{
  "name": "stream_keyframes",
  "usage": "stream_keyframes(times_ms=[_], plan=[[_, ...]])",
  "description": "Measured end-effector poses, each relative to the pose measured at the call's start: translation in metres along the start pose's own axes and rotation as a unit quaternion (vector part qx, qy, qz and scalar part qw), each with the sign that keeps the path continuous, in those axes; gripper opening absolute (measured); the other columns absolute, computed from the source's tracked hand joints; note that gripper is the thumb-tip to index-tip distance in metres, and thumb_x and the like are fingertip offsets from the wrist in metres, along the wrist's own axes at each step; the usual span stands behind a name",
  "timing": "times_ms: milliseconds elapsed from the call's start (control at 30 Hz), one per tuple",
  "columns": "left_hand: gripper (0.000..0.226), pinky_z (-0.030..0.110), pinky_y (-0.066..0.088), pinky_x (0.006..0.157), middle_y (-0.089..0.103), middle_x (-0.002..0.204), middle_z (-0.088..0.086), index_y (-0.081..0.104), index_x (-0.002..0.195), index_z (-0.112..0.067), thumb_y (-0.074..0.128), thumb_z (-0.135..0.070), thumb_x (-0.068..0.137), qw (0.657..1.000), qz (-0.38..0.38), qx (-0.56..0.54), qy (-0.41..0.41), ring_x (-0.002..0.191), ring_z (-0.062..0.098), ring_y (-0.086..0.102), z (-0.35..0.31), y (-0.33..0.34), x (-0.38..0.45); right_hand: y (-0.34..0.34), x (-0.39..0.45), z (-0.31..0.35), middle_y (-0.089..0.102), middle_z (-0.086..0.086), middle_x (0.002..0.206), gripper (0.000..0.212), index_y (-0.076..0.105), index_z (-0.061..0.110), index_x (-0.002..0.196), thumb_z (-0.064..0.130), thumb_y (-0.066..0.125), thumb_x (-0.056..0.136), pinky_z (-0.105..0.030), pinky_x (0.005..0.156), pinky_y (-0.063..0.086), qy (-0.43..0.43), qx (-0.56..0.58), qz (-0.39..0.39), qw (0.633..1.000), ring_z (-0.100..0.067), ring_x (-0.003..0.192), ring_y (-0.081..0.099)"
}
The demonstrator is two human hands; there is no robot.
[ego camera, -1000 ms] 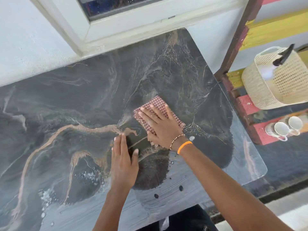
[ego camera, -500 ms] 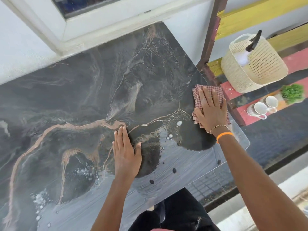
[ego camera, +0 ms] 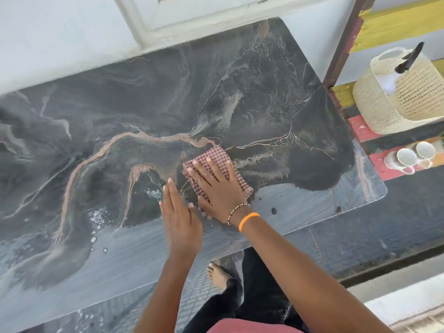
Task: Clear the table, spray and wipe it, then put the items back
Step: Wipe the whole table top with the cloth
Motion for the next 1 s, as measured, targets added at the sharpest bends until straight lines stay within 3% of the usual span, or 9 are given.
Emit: stream_keyframes(times_ms=[100,167,333,433,500,833,1000], plan=[[0.064,0.038,0.002,0.119,0.011,0.156,0.010,0.002,0.147,-0.011,0.039,-0.007,0.095,1.000,0.018,0.017,-0.007,0.145,0.022,0.003,0.014,-0.004,-0.017,0.009,-0.033,-0.008,0.006,0.007,0.159,0.071,0.003,0.030,0.148,0.046,0.037,0.088,-0.053,0.116,0.001,-0.050,-0.026,-0.004,0.998,-0.022,0.147,0.007],[0.069,0.034,0.000,0.118,0.009,0.157,0.008,0.000,0.147,-0.013,0.044,-0.014,0.094,0.999,0.036,0.034,-0.009,0.145,0.020,0.001,0.021,-0.004,-0.024,0.005,-0.045,-0.032,0.007,0.010,0.159,0.071,0.005,0.031,0.148,0.047,0.035,0.086,-0.052,0.116,0.002,-0.030,-0.034,-0.015,0.999,-0.020,0.147,0.007],[0.075,0.035,-0.001,0.117,0.008,0.157,0.007,0.004,0.147,-0.011,0.053,-0.021,0.091,0.996,0.039,0.077,0.016,0.145,0.019,-0.001,0.041,-0.012,-0.040,-0.009,-0.062,-0.093,0.007,0.011,0.159,0.066,0.007,0.032,0.148,0.038,0.037,0.090,-0.051,0.117,0.002,0.163,-0.002,-0.047,0.985,-0.019,0.147,0.004],[0.081,0.034,-0.004,0.116,0.008,0.157,0.008,0.002,0.147,-0.011,0.057,-0.024,0.089,0.997,0.016,0.068,-0.022,0.145,0.020,0.000,0.062,-0.027,-0.052,-0.002,-0.074,-0.077,0.008,0.005,0.159,0.068,0.009,0.025,0.149,0.035,0.041,0.090,-0.056,0.115,0.004,0.277,0.023,-0.078,0.957,-0.025,0.146,0.006],[0.084,0.035,-0.003,0.116,0.009,0.156,0.010,0.002,0.147,-0.010,0.059,-0.026,0.087,0.996,-0.006,0.062,-0.060,0.145,0.022,0.002,0.079,-0.039,-0.061,0.005,-0.075,-0.039,0.006,0.000,0.160,0.071,0.006,0.020,0.150,0.036,0.041,0.090,-0.060,0.113,0.004,0.309,0.039,-0.083,0.947,-0.029,0.146,0.005],[0.102,0.047,0.006,0.115,0.017,0.152,0.017,0.008,0.146,-0.004,0.072,-0.038,0.074,0.984,-0.053,0.082,-0.149,0.143,0.032,0.010,0.134,-0.071,-0.102,0.013,0.057,0.121,0.001,0.003,0.160,0.069,0.003,0.023,0.149,0.039,0.035,0.090,-0.061,0.112,-0.005,0.116,0.056,-0.025,0.991,-0.027,0.147,-0.003],[0.108,0.045,0.002,0.116,0.012,0.155,0.014,0.002,0.146,-0.006,0.073,-0.038,0.072,0.980,-0.063,0.109,-0.155,0.145,0.029,0.003,0.149,-0.081,-0.117,0.016,0.074,0.162,0.004,0.011,0.159,0.069,0.006,0.030,0.149,0.041,0.037,0.089,-0.056,0.114,-0.004,-0.064,0.019,0.025,0.997,-0.021,0.147,0.000]])
Point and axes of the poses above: each hand's wrist, its own x-axis towards the middle knuckle, its own y-axis out of the palm, z = x × y, the point moved 1 cm from there along x, towards the middle knuckle
